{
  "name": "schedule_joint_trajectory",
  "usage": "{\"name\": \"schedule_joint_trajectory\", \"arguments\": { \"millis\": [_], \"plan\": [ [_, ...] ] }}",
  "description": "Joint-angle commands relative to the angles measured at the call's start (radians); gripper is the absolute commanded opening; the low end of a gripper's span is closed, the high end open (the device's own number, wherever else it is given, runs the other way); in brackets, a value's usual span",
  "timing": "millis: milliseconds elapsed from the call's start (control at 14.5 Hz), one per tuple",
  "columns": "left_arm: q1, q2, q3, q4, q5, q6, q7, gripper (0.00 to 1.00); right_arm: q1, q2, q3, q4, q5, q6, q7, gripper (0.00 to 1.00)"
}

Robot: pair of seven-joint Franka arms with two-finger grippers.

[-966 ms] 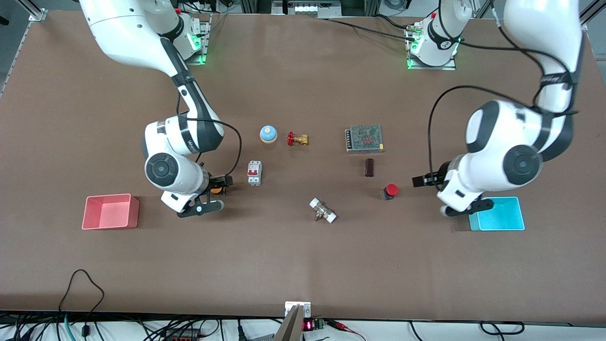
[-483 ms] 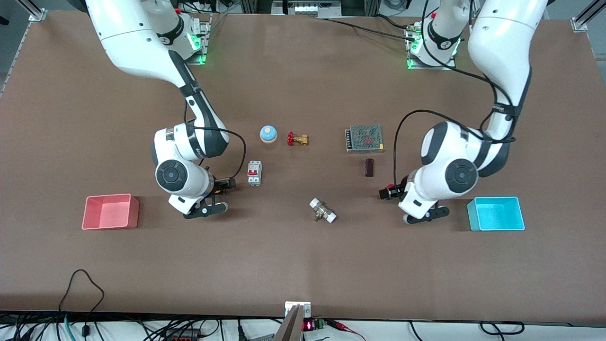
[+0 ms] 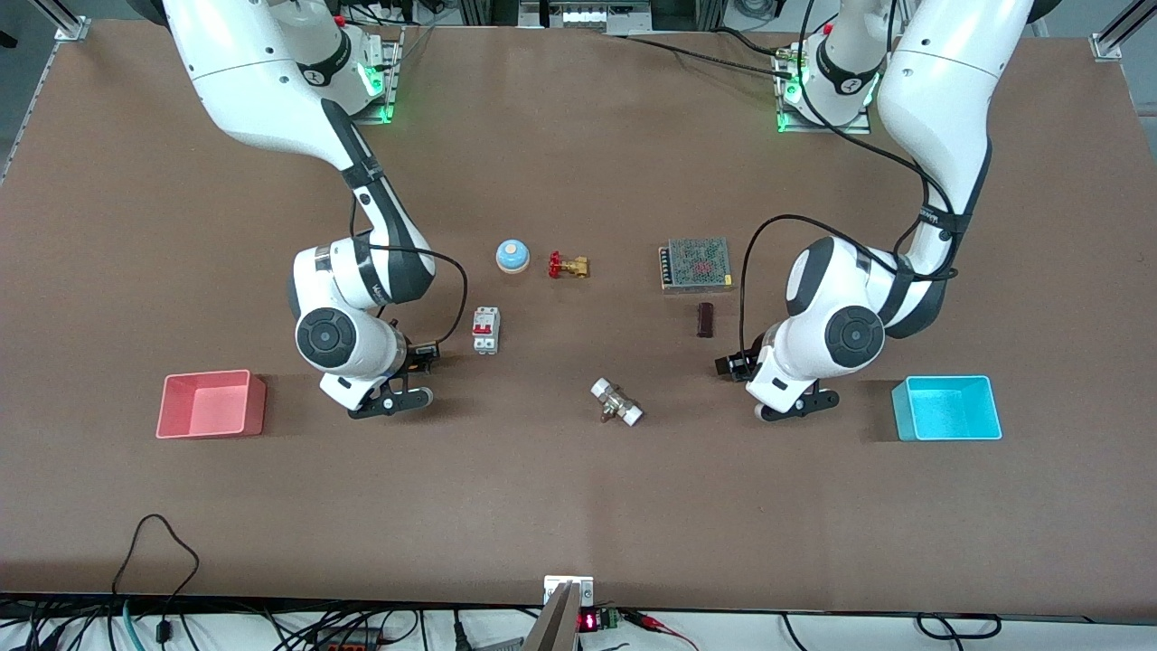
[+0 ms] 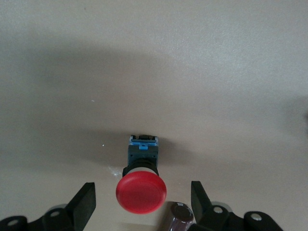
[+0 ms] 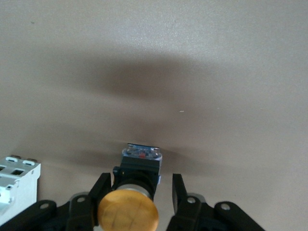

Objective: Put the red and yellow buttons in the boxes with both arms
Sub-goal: 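Grasp the yellow button with the right gripper while the left gripper grasps the red button, then carry the yellow button to the pink box while the left gripper carries red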

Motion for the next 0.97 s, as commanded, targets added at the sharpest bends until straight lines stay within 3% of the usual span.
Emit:
{"name": "schedule_joint_trajectory", "arguments": {
  "millis": [0,207,276,552,690,897],
  "plan": [
    [-0.004,-0.015,0.005,-0.018,-0.017,0.010,-0.002,0.57,-0.003,0.011,0.001,0.011,0.003,0.002,0.007,0.44],
    [-0.002,-0.017,0.005,-0.019,-0.017,0.007,-0.002,0.39,-0.003,0.011,0.001,0.012,0.000,0.002,0.004,0.29],
    [-0.002,-0.018,0.005,-0.018,-0.017,0.006,-0.002,0.33,-0.003,0.010,-0.002,0.012,0.002,0.002,0.006,0.29],
    [0.027,-0.061,0.016,0.000,-0.013,-0.059,0.015,0.24,-0.020,-0.032,-0.042,0.058,0.008,-0.019,-0.005,0.27],
    [0.067,-0.094,0.016,0.025,-0.003,-0.129,0.030,0.23,-0.046,-0.065,-0.080,0.074,0.009,-0.063,-0.012,0.27],
    [0.116,-0.098,0.019,0.080,-0.003,-0.152,0.068,0.23,-0.133,-0.084,-0.084,0.112,0.011,-0.108,-0.016,0.26]
  ]
}}
